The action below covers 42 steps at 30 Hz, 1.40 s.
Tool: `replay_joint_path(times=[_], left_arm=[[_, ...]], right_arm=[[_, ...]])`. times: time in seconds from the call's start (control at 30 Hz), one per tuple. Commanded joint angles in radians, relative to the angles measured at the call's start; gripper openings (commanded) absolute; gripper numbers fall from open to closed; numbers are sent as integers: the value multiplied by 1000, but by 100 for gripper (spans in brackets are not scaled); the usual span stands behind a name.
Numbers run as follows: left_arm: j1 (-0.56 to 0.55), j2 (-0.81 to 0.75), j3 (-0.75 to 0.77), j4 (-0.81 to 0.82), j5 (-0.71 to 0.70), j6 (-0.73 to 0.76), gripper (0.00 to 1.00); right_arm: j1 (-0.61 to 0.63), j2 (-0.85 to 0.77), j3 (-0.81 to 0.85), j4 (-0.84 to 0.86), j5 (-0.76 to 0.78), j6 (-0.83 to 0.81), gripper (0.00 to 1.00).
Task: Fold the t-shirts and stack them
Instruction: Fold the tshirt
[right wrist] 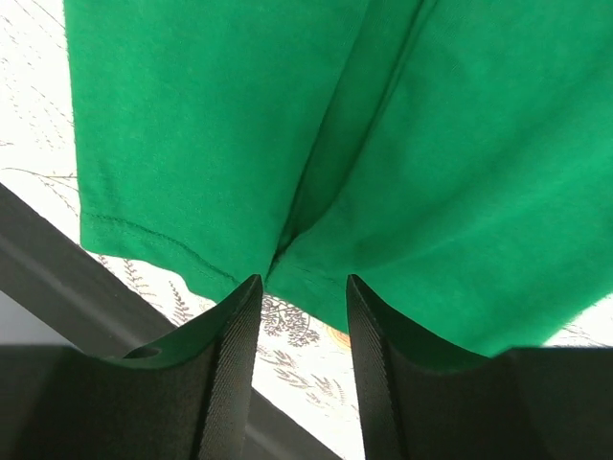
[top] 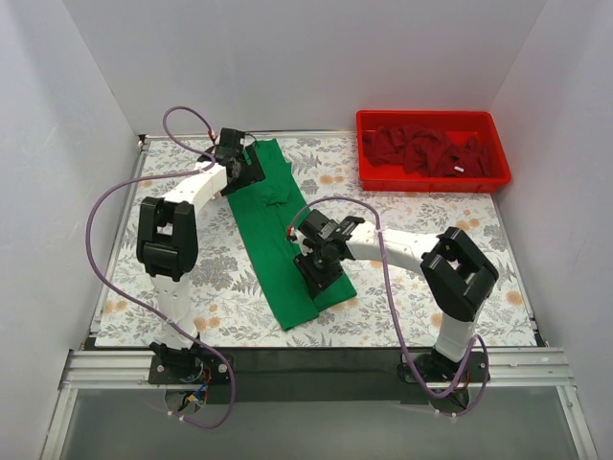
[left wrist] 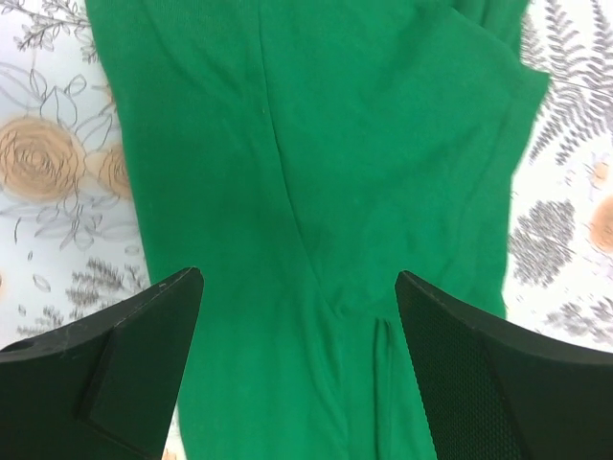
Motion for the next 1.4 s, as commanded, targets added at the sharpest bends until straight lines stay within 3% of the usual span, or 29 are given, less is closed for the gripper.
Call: replay_joint_path(times=[0.0,0.1,0.37,0.57,0.83,1.13,1.37], left_arm=[[2,21,61,25,-57,27,76],[2,61,75,37,-60,34,75],[2,139,116,60,-58,51,74],[2,199,145,57,-75,62,74],[7,254,168,56,-74,62,74],[13,320,220,45,-65,108,74],[15,326,271,39,-14,153,76]], right_arm=[[13,30,-13,27,-14,33,39],[18,48,-12,30,-6,40,32],[31,65,-16,30,20,55,25],[47,51,-32,11,37,61,1],[59,5,-35,-46,22,32,1],[119,88,14,-58,-50,3,4],[143,136,143,-78,-22,3,30]])
